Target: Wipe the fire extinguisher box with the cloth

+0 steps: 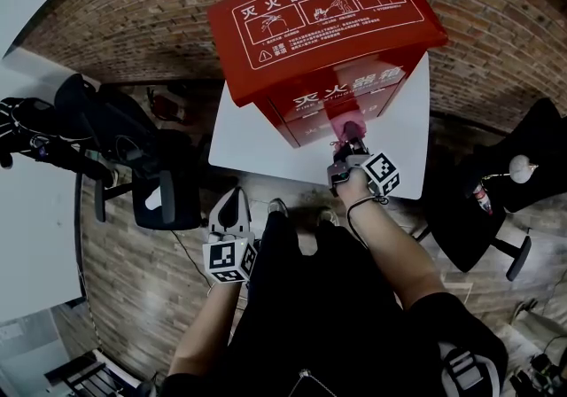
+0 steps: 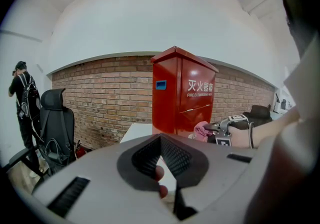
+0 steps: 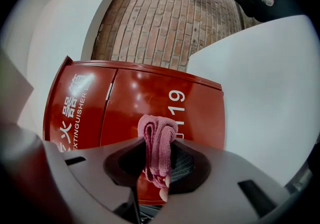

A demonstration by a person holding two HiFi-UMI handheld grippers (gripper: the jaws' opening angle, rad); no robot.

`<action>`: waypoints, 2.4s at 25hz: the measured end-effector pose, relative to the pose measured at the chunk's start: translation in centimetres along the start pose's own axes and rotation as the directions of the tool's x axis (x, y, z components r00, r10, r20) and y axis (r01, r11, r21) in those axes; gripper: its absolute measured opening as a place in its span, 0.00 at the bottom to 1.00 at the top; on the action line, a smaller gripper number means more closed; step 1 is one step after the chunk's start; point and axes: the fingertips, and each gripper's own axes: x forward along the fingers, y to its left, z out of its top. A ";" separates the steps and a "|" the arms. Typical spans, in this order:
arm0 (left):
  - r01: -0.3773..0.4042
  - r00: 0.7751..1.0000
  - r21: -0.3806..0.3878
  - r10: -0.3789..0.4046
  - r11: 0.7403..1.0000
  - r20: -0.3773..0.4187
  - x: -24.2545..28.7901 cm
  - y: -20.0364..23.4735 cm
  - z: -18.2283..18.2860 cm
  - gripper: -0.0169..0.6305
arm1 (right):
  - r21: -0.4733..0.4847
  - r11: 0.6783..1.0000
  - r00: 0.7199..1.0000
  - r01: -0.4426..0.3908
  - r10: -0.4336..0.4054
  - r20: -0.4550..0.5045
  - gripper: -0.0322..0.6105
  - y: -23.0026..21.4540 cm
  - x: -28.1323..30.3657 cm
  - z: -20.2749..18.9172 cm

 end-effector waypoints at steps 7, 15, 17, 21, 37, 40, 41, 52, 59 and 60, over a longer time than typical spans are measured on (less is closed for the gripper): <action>-0.008 1.000 -0.001 0.008 1.000 -0.008 0.0 0.3 -0.3 0.07 | -0.002 0.999 0.999 0.043 -0.043 -0.006 0.22 -1.9 0.3 -0.2; -0.014 1.000 0.002 0.014 1.000 -0.018 0.1 0.4 -0.5 0.07 | -0.005 0.995 0.995 0.097 -0.097 -0.011 0.22 -4.2 0.7 -0.2; -0.016 1.000 0.003 0.016 1.000 -0.020 0.1 0.4 -0.5 0.07 | -0.008 0.995 0.995 0.101 -0.101 -0.013 0.22 -4.6 0.8 -0.3; -0.023 0.999 0.001 0.023 1.000 -0.024 0.1 0.6 -0.6 0.07 | 0.004 0.993 0.992 0.121 -0.121 -0.022 0.22 -5.5 1.0 -0.6; -0.039 0.999 -0.007 0.039 0.999 -0.036 -0.1 0.9 -1.3 0.07 | -0.013 0.982 0.981 0.190 -0.190 -0.034 0.22 -9.5 1.7 -1.2; -0.042 0.998 -0.007 0.041 0.999 -0.038 -0.2 1.0 -1.4 0.07 | -0.033 0.979 0.979 0.201 -0.202 -0.032 0.22 -10.6 1.8 -1.1; -0.043 0.998 -0.007 0.043 0.999 -0.040 -0.2 1.0 -1.4 0.07 | -0.036 0.978 0.978 0.205 -0.207 -0.033 0.22 -10.9 1.9 -1.2; -0.053 0.998 -0.012 0.053 0.998 -0.046 -0.6 1.5 -1.9 0.07 | -0.076 0.965 0.967 0.250 -0.253 -0.041 0.22 -14.6 2.6 -1.5; -0.051 0.997 -0.007 0.051 0.999 -0.063 -0.7 1.7 -2.7 0.07 | -0.067 0.958 0.959 0.277 -0.280 -0.043 0.22 -16.1 2.9 -1.9; -0.051 0.997 -0.005 0.050 0.999 -0.065 -0.7 1.7 -2.8 0.07 | -0.075 0.956 0.957 0.283 -0.286 -0.041 0.22 -16.5 3.0 -1.8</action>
